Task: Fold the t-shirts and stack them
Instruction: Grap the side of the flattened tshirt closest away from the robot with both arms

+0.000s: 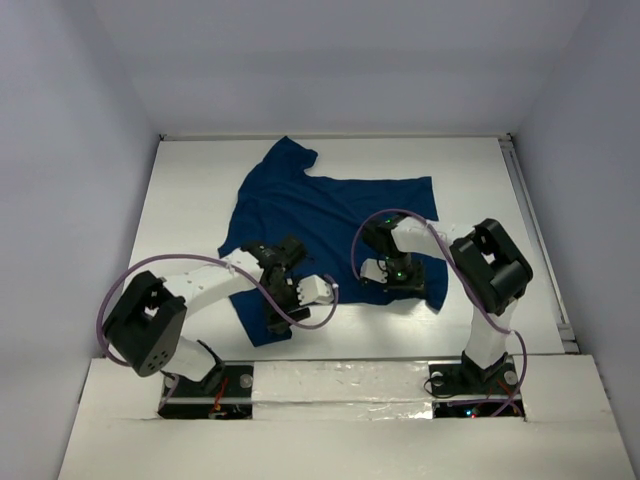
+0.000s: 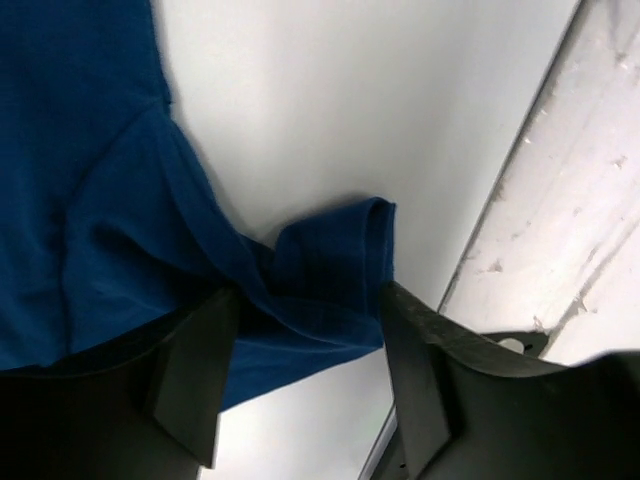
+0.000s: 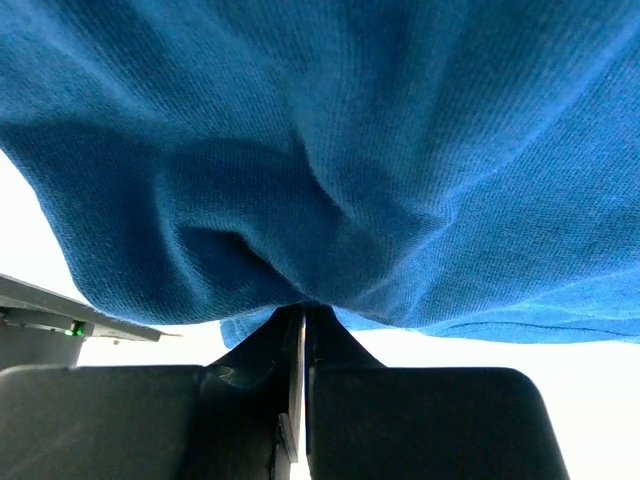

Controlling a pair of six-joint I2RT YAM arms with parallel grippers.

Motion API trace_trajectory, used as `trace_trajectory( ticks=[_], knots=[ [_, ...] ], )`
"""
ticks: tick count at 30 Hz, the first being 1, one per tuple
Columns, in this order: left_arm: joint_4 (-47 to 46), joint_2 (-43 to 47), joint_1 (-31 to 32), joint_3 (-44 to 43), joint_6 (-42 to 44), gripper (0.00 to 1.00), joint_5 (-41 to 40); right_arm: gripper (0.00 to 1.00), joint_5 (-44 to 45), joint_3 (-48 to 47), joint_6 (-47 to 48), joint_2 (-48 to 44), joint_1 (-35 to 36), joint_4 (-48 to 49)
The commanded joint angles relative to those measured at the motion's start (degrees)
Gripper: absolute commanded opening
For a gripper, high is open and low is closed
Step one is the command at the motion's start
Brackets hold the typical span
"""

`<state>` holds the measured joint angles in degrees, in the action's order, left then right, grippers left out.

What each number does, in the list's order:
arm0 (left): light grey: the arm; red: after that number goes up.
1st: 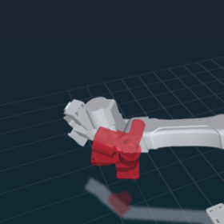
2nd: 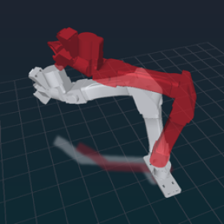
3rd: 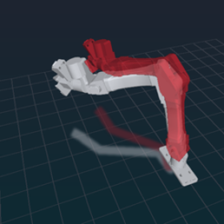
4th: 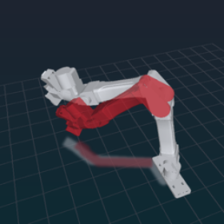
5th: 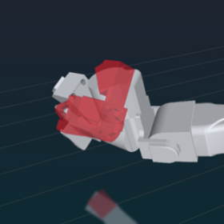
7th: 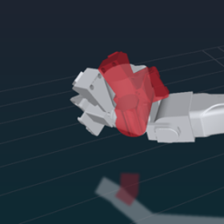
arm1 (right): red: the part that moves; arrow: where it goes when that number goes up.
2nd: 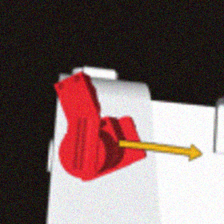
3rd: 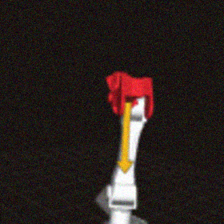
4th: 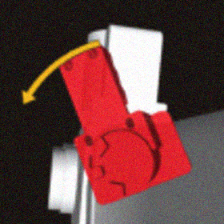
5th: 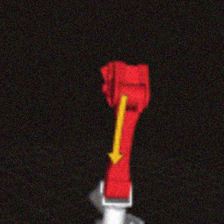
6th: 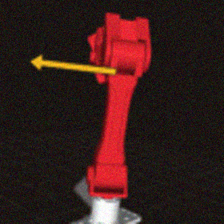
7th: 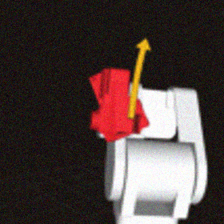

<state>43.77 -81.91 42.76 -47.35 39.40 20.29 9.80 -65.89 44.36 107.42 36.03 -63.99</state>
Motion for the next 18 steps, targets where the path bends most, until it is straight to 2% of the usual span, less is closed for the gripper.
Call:
trace_trajectory(
  ticks=[1,3,7,12,15,18],
  knots=[
    [-1.3,-0.4,0.3,0.2,-3.1,0.52,-1.7,0.00,-1.7,-1.8,0.8,0.2,-0.3,-0.5],
    [-1.8,-1.9,0.8,0.4,-3.6,0.48,-2.5,0.00,-1.9,-2.6,0.9,0.2,-0.3,-1.0],
    [-2.8,-3.4,0.8,1.6,-4.1,0.23,-3.9,0.00,-2.6,-3.3,0.9,0.1,-0.3,-1.8],
    [-3.3,-5.4,0.8,1.7,-4.3,0.22,-4.6,0.00,-2.9,-2.9,1.2,-0.5,-0.3,-1.8],
    [-3.3,-6.3,0.8,1.9,-3.9,0.03,-5.3,0.00,-2.9,-2.4,1.1,-0.5,-0.3,-1.5],
    [-2.5,-4.8,0.8,1.8,-2.8,0.00,-6.6,0.00,-2.9,-1.4,1.1,-0.5,-0.3,-1.0]
  ],
)
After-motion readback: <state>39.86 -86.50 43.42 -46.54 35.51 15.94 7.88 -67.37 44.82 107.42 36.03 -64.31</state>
